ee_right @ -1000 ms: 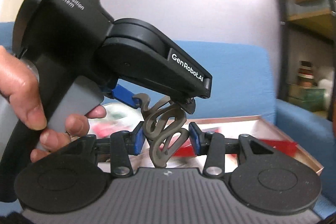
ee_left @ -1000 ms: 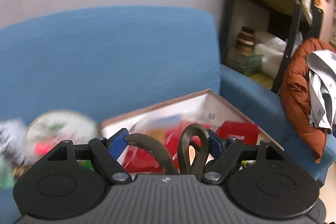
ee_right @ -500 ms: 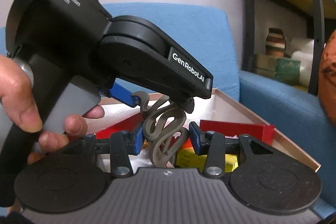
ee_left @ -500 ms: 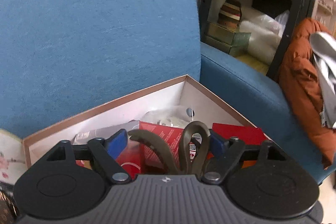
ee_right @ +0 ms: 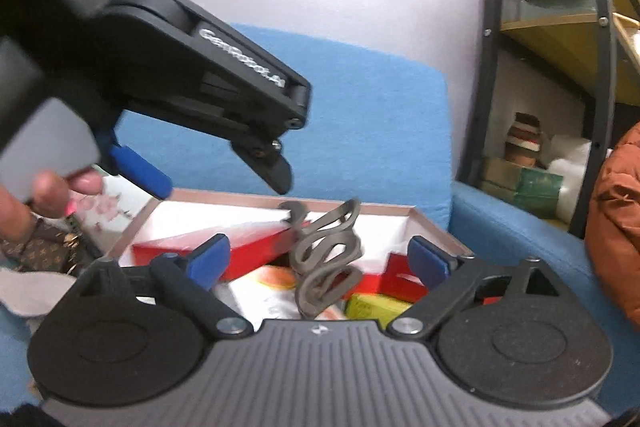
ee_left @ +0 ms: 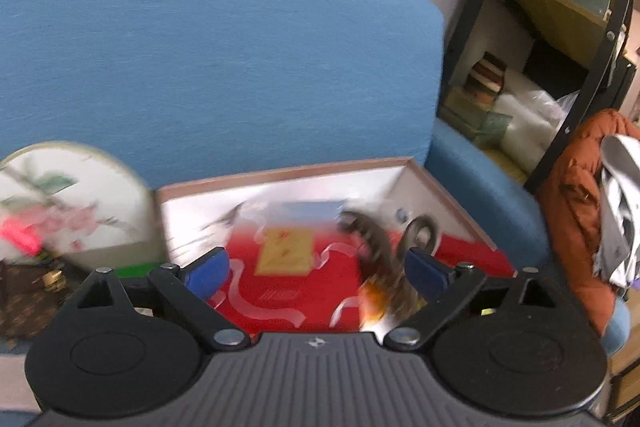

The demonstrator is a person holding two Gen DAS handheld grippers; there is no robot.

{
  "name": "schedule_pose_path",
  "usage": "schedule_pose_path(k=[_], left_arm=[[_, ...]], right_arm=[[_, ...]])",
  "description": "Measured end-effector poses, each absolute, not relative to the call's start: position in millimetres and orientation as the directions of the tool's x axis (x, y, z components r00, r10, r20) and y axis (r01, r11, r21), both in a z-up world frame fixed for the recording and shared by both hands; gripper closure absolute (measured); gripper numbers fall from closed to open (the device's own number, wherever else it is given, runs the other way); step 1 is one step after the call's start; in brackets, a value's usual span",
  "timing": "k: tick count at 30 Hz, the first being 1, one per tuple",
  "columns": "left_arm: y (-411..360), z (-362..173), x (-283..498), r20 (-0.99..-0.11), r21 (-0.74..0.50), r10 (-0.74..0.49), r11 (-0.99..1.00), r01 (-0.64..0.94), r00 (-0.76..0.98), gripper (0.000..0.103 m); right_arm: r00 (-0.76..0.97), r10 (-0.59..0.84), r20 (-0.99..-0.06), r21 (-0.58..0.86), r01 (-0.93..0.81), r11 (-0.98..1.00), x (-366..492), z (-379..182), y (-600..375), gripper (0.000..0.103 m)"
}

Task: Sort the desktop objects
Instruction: 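Carry the grey object over the cardboard box and open the left gripper, then move both grippers back to the white insole on the sofa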

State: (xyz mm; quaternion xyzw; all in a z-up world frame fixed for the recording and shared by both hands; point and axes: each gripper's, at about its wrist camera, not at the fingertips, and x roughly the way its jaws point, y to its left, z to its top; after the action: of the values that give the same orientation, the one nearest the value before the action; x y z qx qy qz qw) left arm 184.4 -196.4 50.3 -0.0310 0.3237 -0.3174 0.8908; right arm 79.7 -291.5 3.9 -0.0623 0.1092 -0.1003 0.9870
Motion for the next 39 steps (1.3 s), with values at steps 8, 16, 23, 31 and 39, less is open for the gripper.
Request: schedule_pose_path(k=[8,16,23,31,39], left_arm=[[-107.2,39.7,146.8,-0.569,-0.289,-0.516,0.854,0.432,0.64,0.006],[-29.1,28.2,112.3,-0.579,-0.334,-0.454,0.89,0.312,0.677,0.006],[19.2,-5.6,97.0,-0.61,-0.396,-0.413,0.898,0.192,0.676,0.005],[63.8,-43.0,120.1,-0.633,-0.416,-0.338,0.907,0.062,0.697,0.005],[76.8,-48.9,191.0,-0.63,-0.389,-0.324,0.918,0.075,0.706,0.005]], right_arm=[[0.973,-0.128,-0.193,-0.138,0.103,0.985,68.8,15.2,-276.3,0.007],[0.985,0.032,-0.169,-0.184,-0.064,0.981,49.7,20.5,-223.6,0.007],[0.953,0.205,-0.222,-0.199,-0.25,0.948,41.7,11.4,-175.0,0.007],[0.892,0.303,-0.336,-0.231,-0.39,0.892,46.4,-23.1,-135.8,0.007],[0.821,0.31,-0.479,-0.209,-0.45,0.868,83.8,-66.3,-111.4,0.009]])
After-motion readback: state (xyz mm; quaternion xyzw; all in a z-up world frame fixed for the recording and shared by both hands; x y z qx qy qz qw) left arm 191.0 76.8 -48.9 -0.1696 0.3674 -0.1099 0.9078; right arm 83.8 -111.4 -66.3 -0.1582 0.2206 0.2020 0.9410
